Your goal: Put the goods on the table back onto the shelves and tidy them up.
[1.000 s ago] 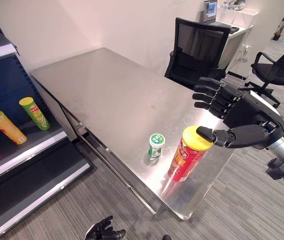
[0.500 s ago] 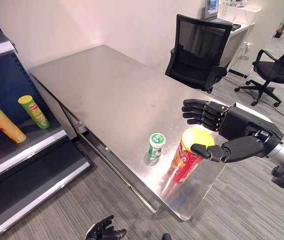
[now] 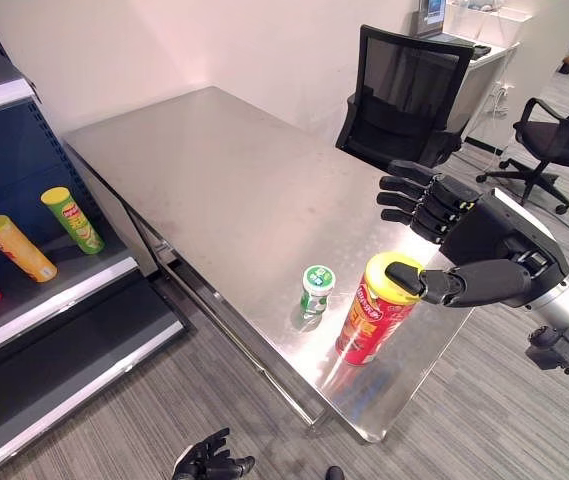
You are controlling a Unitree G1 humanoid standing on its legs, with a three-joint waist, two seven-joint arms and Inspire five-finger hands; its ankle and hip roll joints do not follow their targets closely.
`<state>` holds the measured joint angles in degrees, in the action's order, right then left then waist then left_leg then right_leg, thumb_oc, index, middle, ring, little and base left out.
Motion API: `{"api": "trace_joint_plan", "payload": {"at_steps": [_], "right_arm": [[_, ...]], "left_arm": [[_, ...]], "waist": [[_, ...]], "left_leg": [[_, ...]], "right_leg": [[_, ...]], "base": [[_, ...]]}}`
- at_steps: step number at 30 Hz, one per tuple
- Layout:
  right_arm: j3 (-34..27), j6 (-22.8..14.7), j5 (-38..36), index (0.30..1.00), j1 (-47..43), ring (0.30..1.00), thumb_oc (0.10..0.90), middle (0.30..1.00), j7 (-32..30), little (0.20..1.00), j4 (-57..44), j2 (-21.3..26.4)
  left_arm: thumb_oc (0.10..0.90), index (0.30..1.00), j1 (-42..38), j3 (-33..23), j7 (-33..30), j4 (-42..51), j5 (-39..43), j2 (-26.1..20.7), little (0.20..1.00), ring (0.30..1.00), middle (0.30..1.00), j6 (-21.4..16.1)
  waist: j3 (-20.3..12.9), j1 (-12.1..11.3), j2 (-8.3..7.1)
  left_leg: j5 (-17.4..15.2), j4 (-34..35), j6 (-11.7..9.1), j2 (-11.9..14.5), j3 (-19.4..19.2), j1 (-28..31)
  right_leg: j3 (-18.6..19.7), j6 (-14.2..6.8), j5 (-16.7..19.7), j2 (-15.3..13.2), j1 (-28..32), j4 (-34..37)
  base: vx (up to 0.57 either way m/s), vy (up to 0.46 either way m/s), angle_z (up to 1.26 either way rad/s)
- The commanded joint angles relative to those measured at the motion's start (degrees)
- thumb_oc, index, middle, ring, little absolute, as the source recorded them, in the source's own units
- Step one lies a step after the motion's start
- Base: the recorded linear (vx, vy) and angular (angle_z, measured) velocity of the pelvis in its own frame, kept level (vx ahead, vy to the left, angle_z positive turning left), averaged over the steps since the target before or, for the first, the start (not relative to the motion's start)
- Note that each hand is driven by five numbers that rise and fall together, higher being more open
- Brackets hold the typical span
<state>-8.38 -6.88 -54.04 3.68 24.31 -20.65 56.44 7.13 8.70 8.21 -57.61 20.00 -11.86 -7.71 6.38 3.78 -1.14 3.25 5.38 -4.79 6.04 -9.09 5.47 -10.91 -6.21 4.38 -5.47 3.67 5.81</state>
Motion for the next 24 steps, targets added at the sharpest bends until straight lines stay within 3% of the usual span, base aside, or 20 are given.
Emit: {"api": "trace_joint_plan", "payload": {"at_steps": [1, 3, 11, 24], "right_arm": [[-0.8, -6.2, -2.4, 0.900, -7.1, 0.900, 0.800, 0.900, -1.3, 0.900, -2.7, 1.1], [0.2, -5.6, -5.0, 0.900, -7.6, 0.900, 0.800, 0.900, 0.6, 0.900, -3.9, 1.3], [3.0, -2.8, -0.7, 0.900, -5.0, 0.900, 0.800, 0.900, 4.0, 0.900, -4.9, 9.6], [2.7, -2.0, 6.4, 0.900, -3.3, 0.900, 0.800, 0.900, 3.3, 0.900, -2.3, 12.6]], "left_arm": [[0.800, 0.900, -3.9, 0.8, 0.8, -0.3, -1.2, -2.7, 0.900, 0.900, 0.900, -2.8], [0.800, 0.900, -3.8, 1.0, 0.8, -0.3, -1.6, -2.9, 0.900, 0.900, 0.900, -2.9], [0.800, 0.900, -3.6, 1.1, 2.0, -0.6, -2.4, -2.6, 0.900, 0.900, 0.900, -3.1], [0.800, 0.900, -3.4, 0.9, 2.5, -0.3, -2.2, -2.4, 0.900, 0.900, 0.900, -3.0]], "waist": [[-1.4, -1.7, -2.36], [-1.4, -1.8, -2.43], [-1.6, -1.7, -2.57], [-1.6, -1.6, -2.70]], "left_leg": [[-5.6, -0.4, -0.8, 0.4, -1.6, 2.4], [-5.5, -0.4, -0.8, 0.3, -1.4, 2.3], [-5.3, -0.4, -1.1, 0.5, -1.5, 2.2], [-5.3, -0.4, -1.1, 0.5, -1.5, 2.1]], "right_leg": [[1.2, -2.9, -4.3, -1.6, 3.3, -0.8], [1.1, -2.9, -4.3, -1.6, 3.3, -0.8], [0.7, -2.9, -4.2, -1.6, 3.2, -0.8], [0.8, -2.9, -4.0, -1.6, 3.0, -0.8]], "base": [[0.00, 0.000, 0.00], [0.00, 0.000, 0.00], [0.00, 0.000, 0.00], [0.00, 0.000, 0.00]]}}
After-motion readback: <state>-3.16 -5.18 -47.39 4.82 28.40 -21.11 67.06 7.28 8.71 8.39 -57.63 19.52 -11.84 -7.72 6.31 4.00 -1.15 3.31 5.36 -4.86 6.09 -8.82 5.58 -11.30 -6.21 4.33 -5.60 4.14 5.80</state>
